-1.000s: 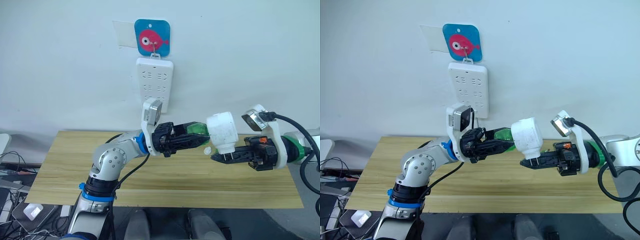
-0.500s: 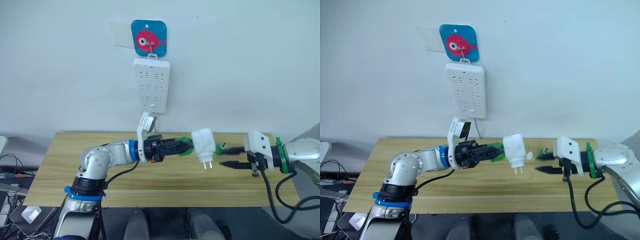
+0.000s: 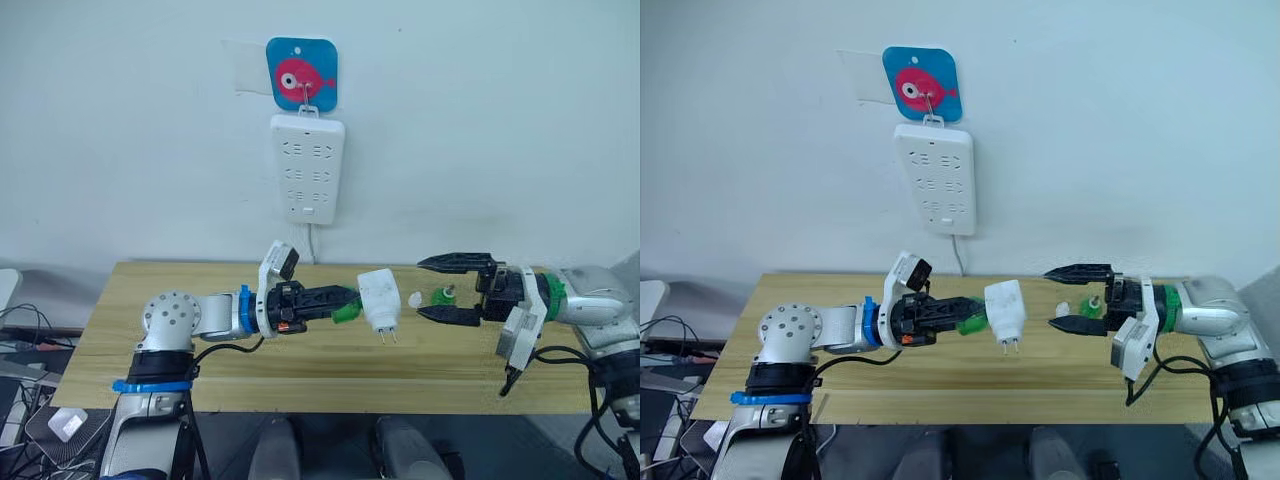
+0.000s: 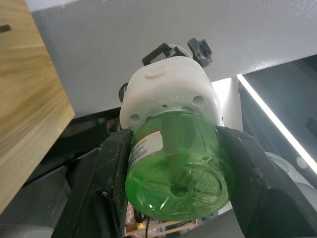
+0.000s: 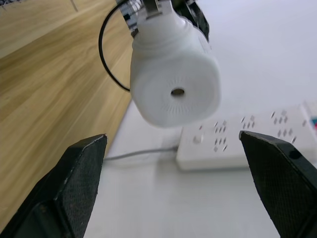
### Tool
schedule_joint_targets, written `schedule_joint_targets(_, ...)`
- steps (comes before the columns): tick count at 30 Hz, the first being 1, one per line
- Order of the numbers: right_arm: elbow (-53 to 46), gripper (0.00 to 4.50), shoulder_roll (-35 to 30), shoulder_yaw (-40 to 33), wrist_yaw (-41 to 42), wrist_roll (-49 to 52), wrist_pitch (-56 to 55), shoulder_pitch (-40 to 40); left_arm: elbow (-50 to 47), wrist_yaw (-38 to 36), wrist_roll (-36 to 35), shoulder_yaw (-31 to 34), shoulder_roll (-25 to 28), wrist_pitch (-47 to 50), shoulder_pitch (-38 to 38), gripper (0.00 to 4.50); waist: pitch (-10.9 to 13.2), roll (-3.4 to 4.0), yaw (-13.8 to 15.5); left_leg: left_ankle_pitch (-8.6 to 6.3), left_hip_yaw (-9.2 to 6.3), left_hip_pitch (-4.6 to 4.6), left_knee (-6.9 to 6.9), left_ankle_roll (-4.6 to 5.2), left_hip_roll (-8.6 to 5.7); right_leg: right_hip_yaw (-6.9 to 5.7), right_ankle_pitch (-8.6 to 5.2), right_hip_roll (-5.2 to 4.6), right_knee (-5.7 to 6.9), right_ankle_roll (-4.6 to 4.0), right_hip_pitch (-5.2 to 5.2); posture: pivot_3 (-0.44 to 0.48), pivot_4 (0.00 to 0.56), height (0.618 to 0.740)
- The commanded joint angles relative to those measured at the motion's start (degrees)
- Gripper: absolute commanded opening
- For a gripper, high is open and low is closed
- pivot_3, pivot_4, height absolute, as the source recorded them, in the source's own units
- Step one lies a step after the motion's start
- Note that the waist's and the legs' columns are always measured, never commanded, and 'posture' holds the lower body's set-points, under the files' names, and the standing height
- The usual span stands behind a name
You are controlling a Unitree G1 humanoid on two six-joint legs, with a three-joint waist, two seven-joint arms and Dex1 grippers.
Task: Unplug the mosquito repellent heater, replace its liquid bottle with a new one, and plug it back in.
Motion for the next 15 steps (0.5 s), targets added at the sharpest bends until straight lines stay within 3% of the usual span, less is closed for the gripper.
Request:
schedule_joint_targets(1, 0.75, 4.47, 1.16, 0.86, -3.40, -3.10, -3.51, -1.58, -1.49, 0.69, -2.80, 1.06, -0.85, 1.51, -0.27, 2.26, 0.00, 0.00, 0.00, 0.00, 0.02, 0.00, 0.00, 0.00, 0.00, 0.00, 0.00, 0.00, 0.00, 0.00, -0.01, -0.169, 0.207, 0.740)
schedule_joint_targets(15, 1.27, 4.47, 3.46, 4.99, -12.78, -9.56, -8.18, -7.74, -0.45, 5.52, -5.26, 1.77, -3.84, 2.13, -1.03, 2.26, 0.00, 0.01, -0.15, 0.00, 0.03, -0.02, -0.01, -0.01, -0.01, 0.03, 0.00, -0.04, -0.01, 0.00, -0.01, -0.176, 0.200, 0.740)
